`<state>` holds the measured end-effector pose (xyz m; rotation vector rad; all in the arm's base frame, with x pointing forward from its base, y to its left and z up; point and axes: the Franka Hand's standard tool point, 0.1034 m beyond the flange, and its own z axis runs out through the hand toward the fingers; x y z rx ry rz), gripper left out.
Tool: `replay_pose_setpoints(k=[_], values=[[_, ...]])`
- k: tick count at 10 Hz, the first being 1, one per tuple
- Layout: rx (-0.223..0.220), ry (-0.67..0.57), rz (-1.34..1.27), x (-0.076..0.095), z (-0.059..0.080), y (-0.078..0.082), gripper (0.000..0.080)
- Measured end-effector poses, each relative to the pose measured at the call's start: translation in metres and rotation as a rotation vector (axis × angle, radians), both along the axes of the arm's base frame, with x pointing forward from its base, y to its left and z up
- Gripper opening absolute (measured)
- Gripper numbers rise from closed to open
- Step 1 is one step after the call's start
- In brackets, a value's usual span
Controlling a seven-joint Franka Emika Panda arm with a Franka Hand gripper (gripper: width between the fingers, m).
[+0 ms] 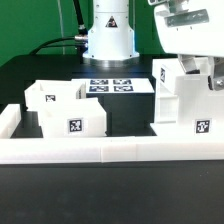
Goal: Assemble drawer
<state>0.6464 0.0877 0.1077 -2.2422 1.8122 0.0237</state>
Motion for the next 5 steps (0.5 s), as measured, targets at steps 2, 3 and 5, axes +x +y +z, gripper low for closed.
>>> replay_pose_setpoints(k=[2,3,5], values=[[-0.016,-0.027,0.104,-0.007,0.011,-0.004,0.0635],[-0.025,-0.050,0.160,-0.010,0.021,-0.010,0.0647],[-0.045,-0.096,0.258,-0.016,0.044,-0.027,0.0649]])
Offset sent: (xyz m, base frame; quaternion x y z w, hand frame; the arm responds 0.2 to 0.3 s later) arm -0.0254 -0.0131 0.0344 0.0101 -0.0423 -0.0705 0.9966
